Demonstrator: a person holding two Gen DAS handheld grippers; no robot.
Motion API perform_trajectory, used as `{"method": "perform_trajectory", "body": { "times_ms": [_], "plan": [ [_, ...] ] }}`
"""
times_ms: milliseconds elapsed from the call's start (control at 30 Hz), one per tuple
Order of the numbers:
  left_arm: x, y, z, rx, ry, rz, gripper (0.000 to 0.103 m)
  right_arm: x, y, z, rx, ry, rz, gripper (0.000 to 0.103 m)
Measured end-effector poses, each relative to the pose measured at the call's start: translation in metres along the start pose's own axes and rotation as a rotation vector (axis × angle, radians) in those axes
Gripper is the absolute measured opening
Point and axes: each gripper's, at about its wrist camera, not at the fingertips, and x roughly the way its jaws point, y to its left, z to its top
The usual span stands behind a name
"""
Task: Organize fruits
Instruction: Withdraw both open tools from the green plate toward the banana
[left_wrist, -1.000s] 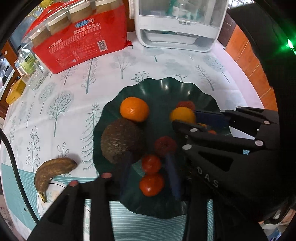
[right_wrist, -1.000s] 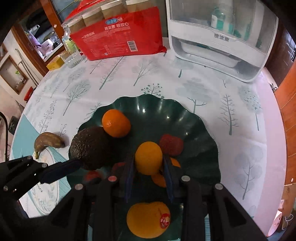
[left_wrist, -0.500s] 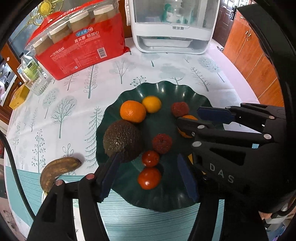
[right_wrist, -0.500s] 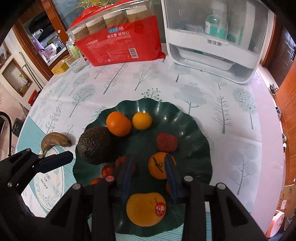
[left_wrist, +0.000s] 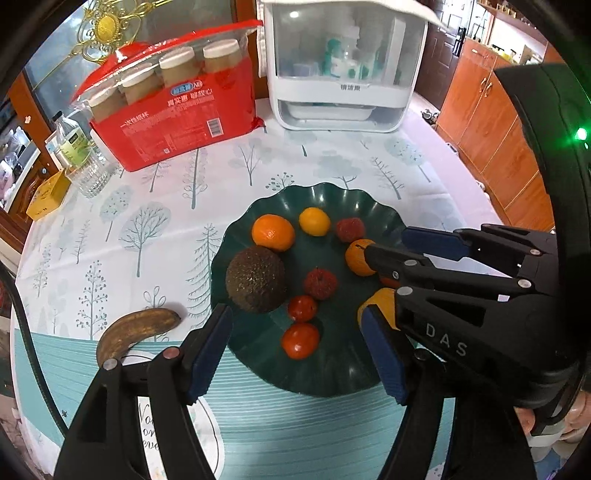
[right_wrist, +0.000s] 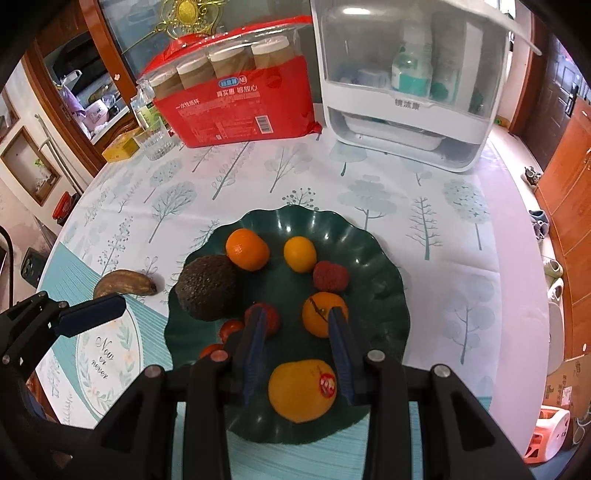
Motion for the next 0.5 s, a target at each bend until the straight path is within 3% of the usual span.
{"method": "perform_trajectory", "body": {
  "times_ms": [500],
  "plan": [
    [-0.085, 0.036, -0.024, 0.061, -0.13, 0.006, 0.071, -0.074, 0.027, -0.021, 0.119, -0.094, -0.056, 0.036]
  ]
}}
